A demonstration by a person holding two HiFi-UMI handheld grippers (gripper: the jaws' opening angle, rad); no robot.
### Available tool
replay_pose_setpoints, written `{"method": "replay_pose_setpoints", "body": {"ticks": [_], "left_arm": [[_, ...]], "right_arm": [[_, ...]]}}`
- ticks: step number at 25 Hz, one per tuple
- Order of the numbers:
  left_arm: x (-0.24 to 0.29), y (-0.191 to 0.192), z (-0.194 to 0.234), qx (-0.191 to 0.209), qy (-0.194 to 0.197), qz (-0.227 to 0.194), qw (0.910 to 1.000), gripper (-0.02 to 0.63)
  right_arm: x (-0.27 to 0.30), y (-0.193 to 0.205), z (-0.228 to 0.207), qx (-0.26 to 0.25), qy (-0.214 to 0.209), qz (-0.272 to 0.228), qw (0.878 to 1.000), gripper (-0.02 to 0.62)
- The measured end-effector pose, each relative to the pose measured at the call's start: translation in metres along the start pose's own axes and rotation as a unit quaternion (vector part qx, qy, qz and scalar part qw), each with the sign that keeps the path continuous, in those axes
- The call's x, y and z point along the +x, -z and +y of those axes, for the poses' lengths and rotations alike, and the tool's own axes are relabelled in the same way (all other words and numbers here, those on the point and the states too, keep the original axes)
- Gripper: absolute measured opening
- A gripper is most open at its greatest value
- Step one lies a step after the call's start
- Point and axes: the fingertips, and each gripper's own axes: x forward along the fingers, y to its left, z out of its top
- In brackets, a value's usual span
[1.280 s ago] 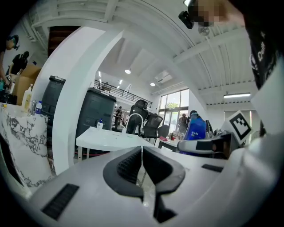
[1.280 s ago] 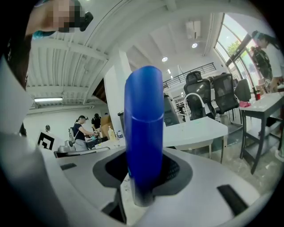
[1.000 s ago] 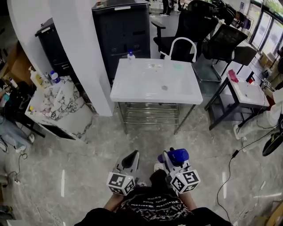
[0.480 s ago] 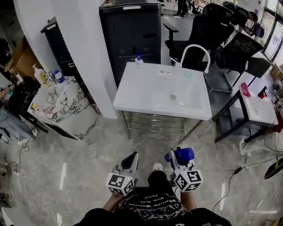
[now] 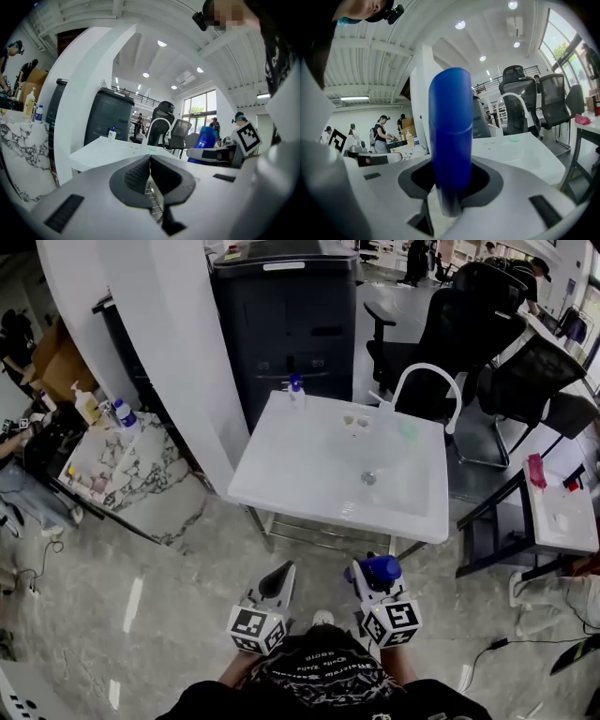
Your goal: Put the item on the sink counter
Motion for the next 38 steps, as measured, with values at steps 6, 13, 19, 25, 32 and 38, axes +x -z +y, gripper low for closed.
{"method": "replay_pose_setpoints", "body": {"ticks": [6, 13, 19, 25, 32, 38], "left_arm": [[0.051, -0.005, -0.010, 0.001, -0.002, -0.001, 1.0000, 0.008], [0.082, -0.006, -0.008, -0.003, 0.000, 0.004, 1.0000, 0.008], [0.108, -0.006, 0.000, -0.010, 0.017, 0.003, 0.9998, 0.008], [0.142, -0.016, 0.035, -0.015, 0.025, -0.001, 0.9996, 0.008], [0.195, -0.046, 0.090, 0.009, 0.056, 0.009, 0.9984, 0.008], [0.232, -0.073, 0.140, 0.005, 0.078, 0.007, 0.9969, 0.006]], "right_arm": [[0.024, -0.010, -0.033, -0.013, -0.017, 0.008, 1.000, 0.144], [0.035, -0.012, -0.058, -0.011, -0.010, 0.015, 1.000, 0.144], [0.054, -0.017, -0.069, -0.014, -0.008, 0.011, 1.000, 0.143], [0.095, -0.025, -0.076, -0.021, -0.001, 0.013, 1.000, 0.143], [0.156, -0.043, -0.090, -0.018, 0.028, 0.021, 0.999, 0.143], [0.212, -0.063, -0.091, -0.026, 0.056, 0.022, 0.998, 0.143]]}}
